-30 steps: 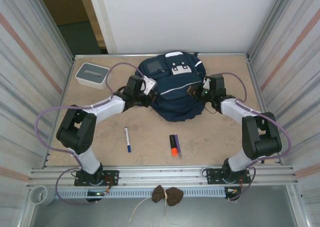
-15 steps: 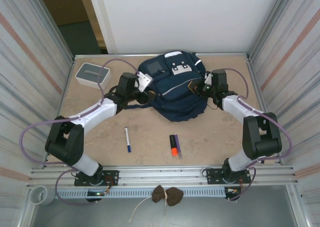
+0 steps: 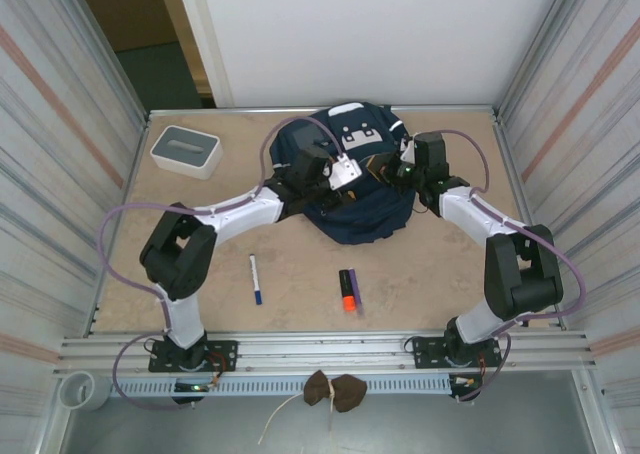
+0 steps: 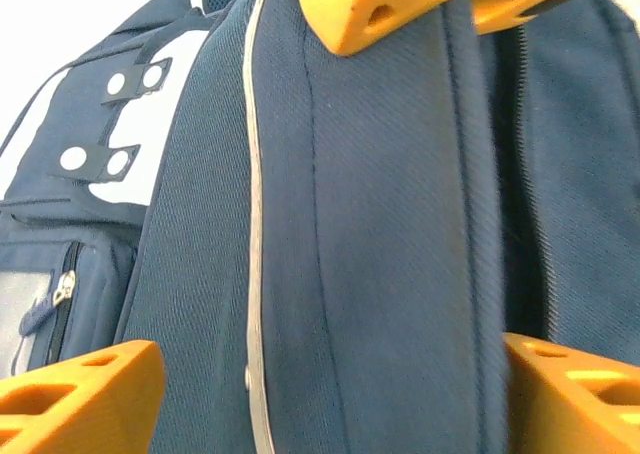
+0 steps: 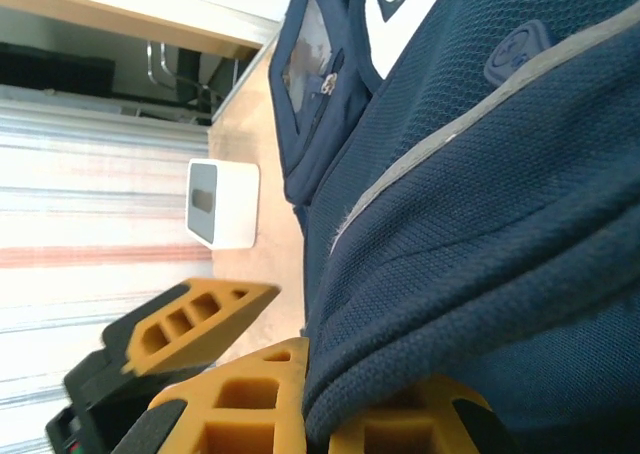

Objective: Pack the student bag

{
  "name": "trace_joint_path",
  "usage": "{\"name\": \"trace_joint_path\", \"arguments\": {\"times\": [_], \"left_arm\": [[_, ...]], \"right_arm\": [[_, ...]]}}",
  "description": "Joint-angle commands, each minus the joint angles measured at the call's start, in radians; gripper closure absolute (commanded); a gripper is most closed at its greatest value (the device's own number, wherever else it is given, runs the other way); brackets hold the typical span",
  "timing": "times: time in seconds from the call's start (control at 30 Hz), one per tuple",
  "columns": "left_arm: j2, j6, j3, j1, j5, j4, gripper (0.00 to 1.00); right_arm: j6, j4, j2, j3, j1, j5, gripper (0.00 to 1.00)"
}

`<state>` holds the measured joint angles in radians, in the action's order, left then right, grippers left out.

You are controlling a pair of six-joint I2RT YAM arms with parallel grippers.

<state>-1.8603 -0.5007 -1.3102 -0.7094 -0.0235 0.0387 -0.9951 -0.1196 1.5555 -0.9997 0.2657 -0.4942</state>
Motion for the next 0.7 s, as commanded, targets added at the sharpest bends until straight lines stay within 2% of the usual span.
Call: {"name": "trace_joint_path", "arguments": {"times": [0.0, 0.07, 0.2, 0.27, 0.3, 0.43, 0.57, 0.67], "left_arm": [[-0.026, -0.02, -0.056, -0.012, 0.039, 0.033, 0.31], [-0.019, -0.004, -0.052, -0.008, 0.046, 0.047, 0.44], [0.019, 0.035, -0.03, 0.012, 0.009, 0.059, 0.72], [0.036, 0.045, -0.018, 0.021, -0.003, 0.061, 0.87], [0.043, 0.05, -0.01, 0.024, -0.003, 0.065, 0.92], [0.072, 0.091, 0.006, 0.041, -0.038, 0.063, 0.99], [0.092, 0.144, 0.011, 0.066, -0.088, 0.053, 1.0], [0.102, 0.147, 0.019, 0.069, -0.099, 0.056, 1.0]], "right_arm": [[-0.012, -0.029, -0.027, -0.033, 0.029, -0.044, 0.97], [0.007, -0.002, -0.033, -0.023, 0.021, -0.038, 0.93], [0.103, 0.112, -0.103, 0.018, -0.005, 0.017, 0.67], [0.189, 0.211, -0.16, 0.039, -0.011, 0.062, 0.58], [0.234, 0.27, -0.198, 0.054, -0.011, 0.093, 0.56], [0.381, 0.488, -0.373, 0.139, 0.042, 0.253, 0.49], [0.454, 0.648, -0.495, 0.229, 0.197, 0.363, 0.44], [0.442, 0.68, -0.516, 0.295, 0.341, 0.416, 0.44]]}}
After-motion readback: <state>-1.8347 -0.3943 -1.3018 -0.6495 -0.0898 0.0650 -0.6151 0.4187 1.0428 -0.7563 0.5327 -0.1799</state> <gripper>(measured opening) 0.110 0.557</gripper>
